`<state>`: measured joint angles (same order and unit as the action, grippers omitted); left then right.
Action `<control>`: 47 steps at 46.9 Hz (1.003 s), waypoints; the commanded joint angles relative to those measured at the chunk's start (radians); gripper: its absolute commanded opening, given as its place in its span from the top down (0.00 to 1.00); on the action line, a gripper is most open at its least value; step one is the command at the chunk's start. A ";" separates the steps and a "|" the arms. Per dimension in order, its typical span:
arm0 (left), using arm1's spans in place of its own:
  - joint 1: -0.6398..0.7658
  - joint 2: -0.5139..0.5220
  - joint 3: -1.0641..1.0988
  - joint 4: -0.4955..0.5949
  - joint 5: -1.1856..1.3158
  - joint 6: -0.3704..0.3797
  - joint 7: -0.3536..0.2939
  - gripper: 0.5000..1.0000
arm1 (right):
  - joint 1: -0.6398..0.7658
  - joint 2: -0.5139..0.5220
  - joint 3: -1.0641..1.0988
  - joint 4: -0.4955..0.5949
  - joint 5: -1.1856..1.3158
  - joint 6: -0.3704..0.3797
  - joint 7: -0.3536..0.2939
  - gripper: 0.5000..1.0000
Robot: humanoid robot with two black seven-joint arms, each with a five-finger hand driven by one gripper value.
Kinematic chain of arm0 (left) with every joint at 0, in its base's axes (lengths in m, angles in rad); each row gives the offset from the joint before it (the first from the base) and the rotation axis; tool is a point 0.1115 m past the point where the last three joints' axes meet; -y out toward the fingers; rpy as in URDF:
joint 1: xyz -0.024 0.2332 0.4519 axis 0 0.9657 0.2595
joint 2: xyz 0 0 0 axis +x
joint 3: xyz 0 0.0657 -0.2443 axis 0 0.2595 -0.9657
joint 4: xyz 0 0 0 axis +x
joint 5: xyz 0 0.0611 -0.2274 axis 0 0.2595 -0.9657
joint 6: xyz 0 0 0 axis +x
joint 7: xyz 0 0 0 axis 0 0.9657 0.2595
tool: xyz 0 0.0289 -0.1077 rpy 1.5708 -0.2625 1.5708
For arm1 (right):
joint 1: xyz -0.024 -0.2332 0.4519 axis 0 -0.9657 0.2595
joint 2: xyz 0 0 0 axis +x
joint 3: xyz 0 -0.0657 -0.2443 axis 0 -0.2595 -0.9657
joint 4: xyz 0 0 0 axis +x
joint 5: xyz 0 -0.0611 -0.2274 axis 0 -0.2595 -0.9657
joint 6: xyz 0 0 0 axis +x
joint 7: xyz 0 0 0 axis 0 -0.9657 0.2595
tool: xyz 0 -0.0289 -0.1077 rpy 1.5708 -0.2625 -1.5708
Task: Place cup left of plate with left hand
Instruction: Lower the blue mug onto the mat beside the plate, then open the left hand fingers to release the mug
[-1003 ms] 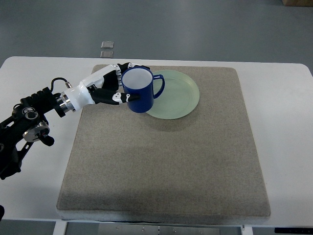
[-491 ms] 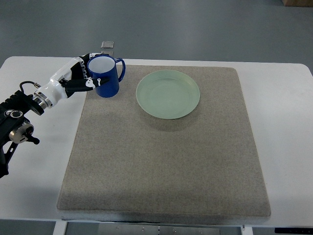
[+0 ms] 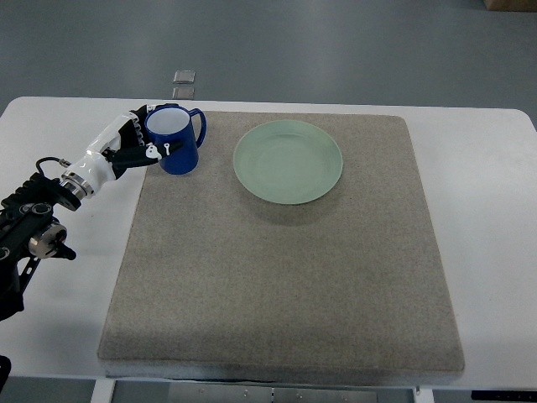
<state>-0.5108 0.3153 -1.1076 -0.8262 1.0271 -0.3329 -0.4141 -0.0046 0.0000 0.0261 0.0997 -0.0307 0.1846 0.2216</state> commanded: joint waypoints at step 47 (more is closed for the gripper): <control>-0.028 0.047 0.002 -0.024 -0.199 -0.018 0.023 0.01 | 0.000 0.000 0.000 0.000 0.000 0.000 0.001 0.14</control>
<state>-0.5260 0.3447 -1.1065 -0.8449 0.8796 -0.3368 -0.3995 -0.0046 0.0000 0.0261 0.0997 -0.0307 0.1849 0.2219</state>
